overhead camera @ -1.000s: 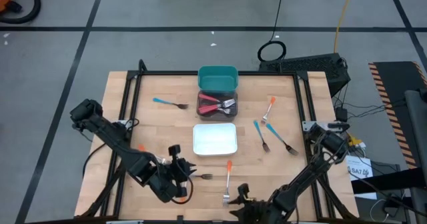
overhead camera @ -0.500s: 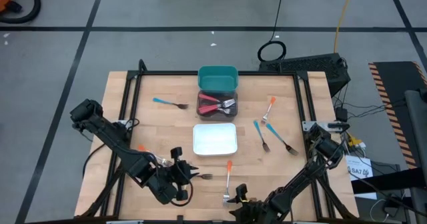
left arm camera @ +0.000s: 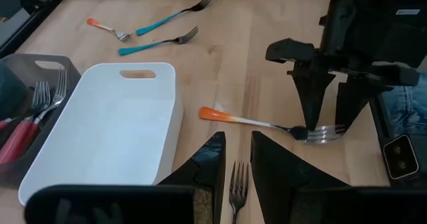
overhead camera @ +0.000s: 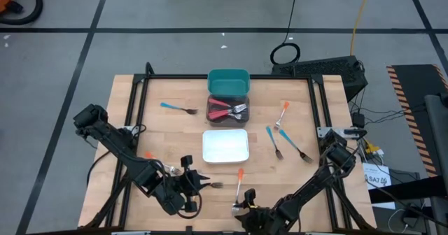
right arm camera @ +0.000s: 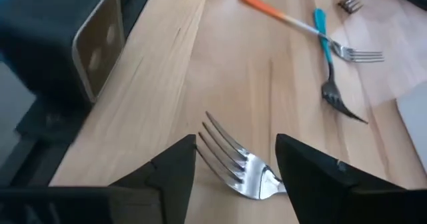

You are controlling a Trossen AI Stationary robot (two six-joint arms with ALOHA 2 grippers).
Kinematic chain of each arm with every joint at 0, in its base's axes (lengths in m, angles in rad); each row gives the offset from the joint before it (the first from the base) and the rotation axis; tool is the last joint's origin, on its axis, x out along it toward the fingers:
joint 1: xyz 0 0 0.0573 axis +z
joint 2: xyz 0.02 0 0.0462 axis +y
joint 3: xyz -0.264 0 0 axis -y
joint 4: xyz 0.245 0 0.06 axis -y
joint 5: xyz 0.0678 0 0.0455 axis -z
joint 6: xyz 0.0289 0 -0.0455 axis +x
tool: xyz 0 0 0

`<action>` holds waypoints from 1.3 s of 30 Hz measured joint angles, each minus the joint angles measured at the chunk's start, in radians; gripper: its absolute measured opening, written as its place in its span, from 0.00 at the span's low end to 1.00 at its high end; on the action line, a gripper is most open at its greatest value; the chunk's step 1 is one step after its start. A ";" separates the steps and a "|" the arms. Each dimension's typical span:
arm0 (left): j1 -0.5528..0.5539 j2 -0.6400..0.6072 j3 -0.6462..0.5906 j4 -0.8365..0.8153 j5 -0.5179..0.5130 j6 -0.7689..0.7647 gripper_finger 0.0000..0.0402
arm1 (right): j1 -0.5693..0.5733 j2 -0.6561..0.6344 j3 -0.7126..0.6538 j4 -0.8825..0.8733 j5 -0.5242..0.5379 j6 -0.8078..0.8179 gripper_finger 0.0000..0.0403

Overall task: Sort silverware by color (type)
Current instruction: Put the orange fork into the white bin, then put the bottom right orange fork into the white bin

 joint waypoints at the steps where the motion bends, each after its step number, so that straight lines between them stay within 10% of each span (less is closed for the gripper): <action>1: 0.000 0.000 0.000 0.000 0.000 0.000 0.18 | -0.002 0.003 0.000 0.004 -0.001 -0.001 0.49; 23: 0.000 0.000 0.000 0.001 -0.013 -0.010 0.18 | -0.008 0.004 0.000 -0.094 0.026 0.060 0.13; 39: 0.001 0.000 0.000 0.001 -0.028 -0.010 0.18 | -0.022 0.004 0.000 0.007 0.031 0.061 0.55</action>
